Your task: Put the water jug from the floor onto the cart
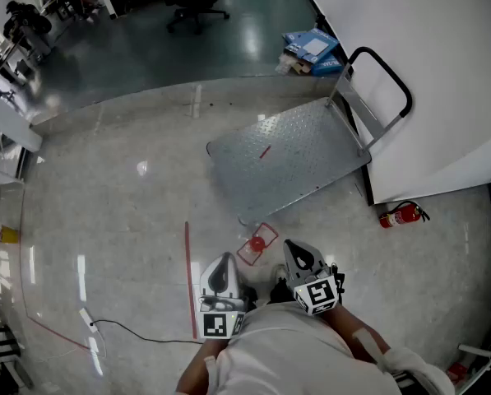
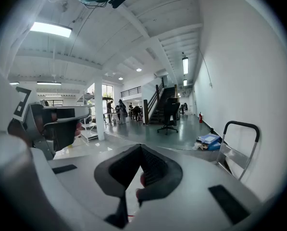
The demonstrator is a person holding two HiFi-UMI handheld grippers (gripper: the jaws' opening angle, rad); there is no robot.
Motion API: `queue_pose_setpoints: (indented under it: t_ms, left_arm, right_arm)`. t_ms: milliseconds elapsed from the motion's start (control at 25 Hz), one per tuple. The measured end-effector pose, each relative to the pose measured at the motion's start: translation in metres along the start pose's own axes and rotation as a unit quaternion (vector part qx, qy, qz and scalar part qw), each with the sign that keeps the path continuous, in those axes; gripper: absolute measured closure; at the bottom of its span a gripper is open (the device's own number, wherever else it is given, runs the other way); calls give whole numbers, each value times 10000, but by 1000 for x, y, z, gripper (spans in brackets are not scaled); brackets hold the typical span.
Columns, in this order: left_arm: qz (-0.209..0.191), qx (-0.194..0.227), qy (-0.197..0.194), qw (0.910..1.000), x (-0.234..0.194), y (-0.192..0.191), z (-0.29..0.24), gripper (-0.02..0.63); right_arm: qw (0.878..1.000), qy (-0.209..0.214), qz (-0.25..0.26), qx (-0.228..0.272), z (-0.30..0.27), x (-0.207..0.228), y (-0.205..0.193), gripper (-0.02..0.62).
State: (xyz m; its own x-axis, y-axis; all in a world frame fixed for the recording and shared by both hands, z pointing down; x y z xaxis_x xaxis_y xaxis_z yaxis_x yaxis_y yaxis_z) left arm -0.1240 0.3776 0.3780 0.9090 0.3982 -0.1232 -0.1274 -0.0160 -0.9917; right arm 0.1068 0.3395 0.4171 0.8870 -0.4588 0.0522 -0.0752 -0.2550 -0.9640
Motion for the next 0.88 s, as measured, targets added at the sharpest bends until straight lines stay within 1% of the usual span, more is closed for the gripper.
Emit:
queue_pose_setpoints:
  t_ms: [440, 640, 720, 800, 880]
  left_arm:
    - [33, 6, -4, 10000, -1, -1, 0, 603]
    - [41, -28, 1, 10000, -3, -3, -1, 603]
    - [39, -65, 10, 10000, -7, -4, -3, 603]
    - [64, -83, 13, 9999, -12, -4, -6, 603]
    - [52, -89, -6, 9999, -15, -7, -11, 603]
  right_arm:
    - [10000, -22, -16, -76, -4, 1, -5, 584]
    - [9998, -148, -7, -156, -14, 11, -13, 584]
    - [9991, -234, 34, -355, -27, 20, -21, 583]
    - [9967, -294, 106, -749, -47, 31, -34, 581]
    - [9925, -252, 161, -1189, -71, 43, -52, 581]
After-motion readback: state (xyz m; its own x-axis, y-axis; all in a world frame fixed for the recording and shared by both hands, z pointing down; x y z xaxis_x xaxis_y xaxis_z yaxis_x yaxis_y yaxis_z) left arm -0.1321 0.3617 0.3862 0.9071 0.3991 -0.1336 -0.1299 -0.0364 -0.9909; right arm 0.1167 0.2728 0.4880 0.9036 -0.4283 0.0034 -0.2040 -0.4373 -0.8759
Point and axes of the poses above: the fingertips, and each gripper's own axes: z backward along the fingers, x to its right, y out of its top, the point moved 10 cm from there along z, backward along the fingers, and after that the axes turned 5 degrees about -y, right-handed, at the moved point
